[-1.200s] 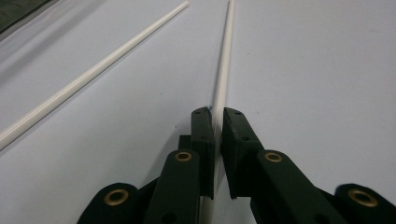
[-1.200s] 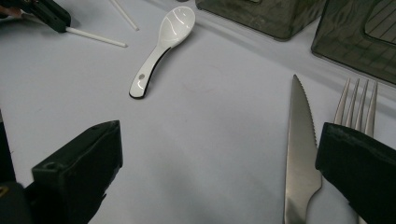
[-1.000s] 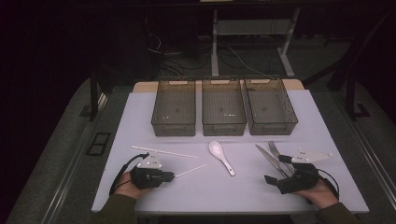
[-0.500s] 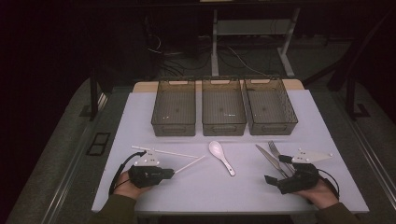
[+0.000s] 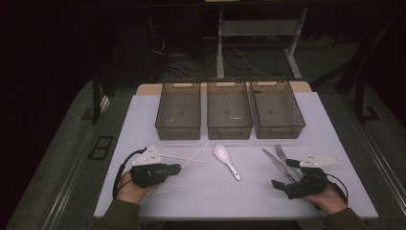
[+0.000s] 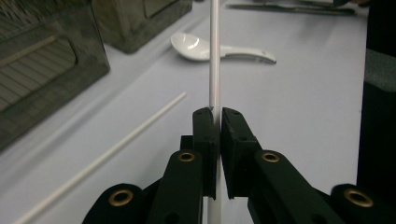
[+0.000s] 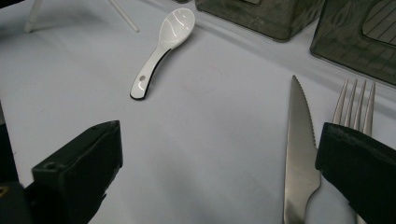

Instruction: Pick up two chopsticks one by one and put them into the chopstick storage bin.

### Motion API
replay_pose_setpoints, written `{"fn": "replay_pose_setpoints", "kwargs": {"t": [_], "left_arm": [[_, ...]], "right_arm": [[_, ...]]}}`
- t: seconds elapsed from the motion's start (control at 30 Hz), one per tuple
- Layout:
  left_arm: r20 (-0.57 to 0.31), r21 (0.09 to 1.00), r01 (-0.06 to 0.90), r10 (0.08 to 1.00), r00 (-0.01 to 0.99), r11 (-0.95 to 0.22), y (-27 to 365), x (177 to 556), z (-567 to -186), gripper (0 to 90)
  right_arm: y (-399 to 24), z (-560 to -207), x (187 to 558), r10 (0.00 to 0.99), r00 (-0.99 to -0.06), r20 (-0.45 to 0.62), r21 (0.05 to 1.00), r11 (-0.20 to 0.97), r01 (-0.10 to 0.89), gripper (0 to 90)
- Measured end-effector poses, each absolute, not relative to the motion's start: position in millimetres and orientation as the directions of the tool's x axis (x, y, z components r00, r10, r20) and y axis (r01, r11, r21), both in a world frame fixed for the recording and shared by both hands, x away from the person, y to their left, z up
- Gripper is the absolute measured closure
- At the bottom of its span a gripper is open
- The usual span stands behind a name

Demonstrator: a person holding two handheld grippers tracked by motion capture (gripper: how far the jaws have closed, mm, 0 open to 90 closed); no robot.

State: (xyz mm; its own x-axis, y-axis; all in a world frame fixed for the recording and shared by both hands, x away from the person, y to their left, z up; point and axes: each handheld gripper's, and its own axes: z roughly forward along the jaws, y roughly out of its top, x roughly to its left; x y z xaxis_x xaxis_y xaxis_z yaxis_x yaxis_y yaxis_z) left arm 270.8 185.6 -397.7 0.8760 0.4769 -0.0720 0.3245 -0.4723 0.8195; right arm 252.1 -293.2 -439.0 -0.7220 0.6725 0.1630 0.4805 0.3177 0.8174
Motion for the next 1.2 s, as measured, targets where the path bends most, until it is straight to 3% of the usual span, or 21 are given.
{"fn": "replay_pose_setpoints", "kwargs": {"t": [0.5,1.2], "left_arm": [[-0.047,0.86,0.281,0.482,0.875,-0.425,175.7,285.4,-370.7,84.7],[-0.01,0.877,0.266,0.538,0.843,-0.4,153.3,345.7,-331.9,84.7]], "right_arm": [[-294.1,-438.6,252.2,0.674,-0.72,0.168,0.818,0.312,0.483,0.8],[-295.3,-437.5,251.0,0.676,-0.715,0.178,0.819,0.301,0.488,0.8]]}}
